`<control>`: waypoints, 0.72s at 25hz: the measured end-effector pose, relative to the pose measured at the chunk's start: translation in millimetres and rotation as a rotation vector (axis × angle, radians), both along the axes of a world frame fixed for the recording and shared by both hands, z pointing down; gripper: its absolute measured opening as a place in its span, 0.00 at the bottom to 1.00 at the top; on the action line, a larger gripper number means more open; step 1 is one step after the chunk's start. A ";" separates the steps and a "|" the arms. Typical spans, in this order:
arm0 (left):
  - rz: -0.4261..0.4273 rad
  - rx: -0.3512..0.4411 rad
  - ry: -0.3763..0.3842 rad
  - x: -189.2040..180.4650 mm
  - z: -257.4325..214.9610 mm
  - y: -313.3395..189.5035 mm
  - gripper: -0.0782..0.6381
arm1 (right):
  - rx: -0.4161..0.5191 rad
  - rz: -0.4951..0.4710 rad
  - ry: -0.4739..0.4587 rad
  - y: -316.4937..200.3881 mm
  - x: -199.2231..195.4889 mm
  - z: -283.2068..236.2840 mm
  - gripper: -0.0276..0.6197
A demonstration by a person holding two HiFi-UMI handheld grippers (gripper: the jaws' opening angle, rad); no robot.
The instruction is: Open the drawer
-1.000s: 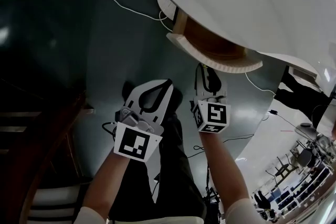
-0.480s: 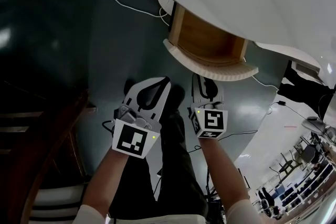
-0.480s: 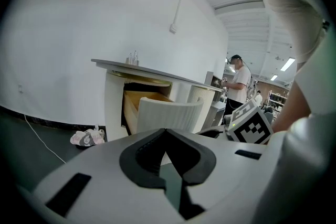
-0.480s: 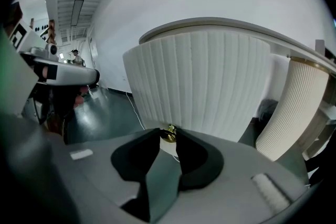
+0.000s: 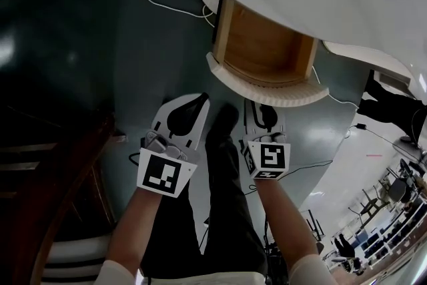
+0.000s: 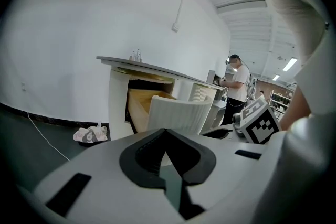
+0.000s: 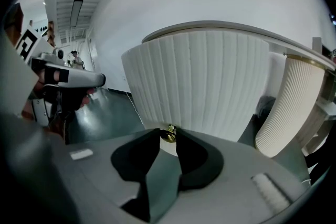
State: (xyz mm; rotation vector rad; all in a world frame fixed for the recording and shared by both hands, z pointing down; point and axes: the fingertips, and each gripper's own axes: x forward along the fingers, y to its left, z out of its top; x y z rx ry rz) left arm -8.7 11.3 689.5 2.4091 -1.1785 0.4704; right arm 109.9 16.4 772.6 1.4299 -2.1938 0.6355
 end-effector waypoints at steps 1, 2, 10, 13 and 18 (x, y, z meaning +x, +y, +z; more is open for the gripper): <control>0.002 0.000 0.000 -0.3 0.9 0.9 0.12 | 0.001 0.001 0.000 1.7 0.0 0.3 0.21; 0.003 -0.001 0.000 -0.7 2.0 1.8 0.12 | 0.003 0.001 0.000 3.5 -0.3 0.7 0.21; 0.002 -0.018 0.002 0.2 6.5 8.7 0.12 | -0.016 0.016 -0.016 20.1 0.5 2.8 0.21; 0.000 -0.026 0.004 0.6 6.0 9.2 0.12 | -0.019 0.021 -0.020 23.9 0.3 2.8 0.21; -0.016 -0.041 0.013 -0.4 8.0 8.6 0.12 | -0.022 0.022 -0.025 25.3 -0.6 2.4 0.21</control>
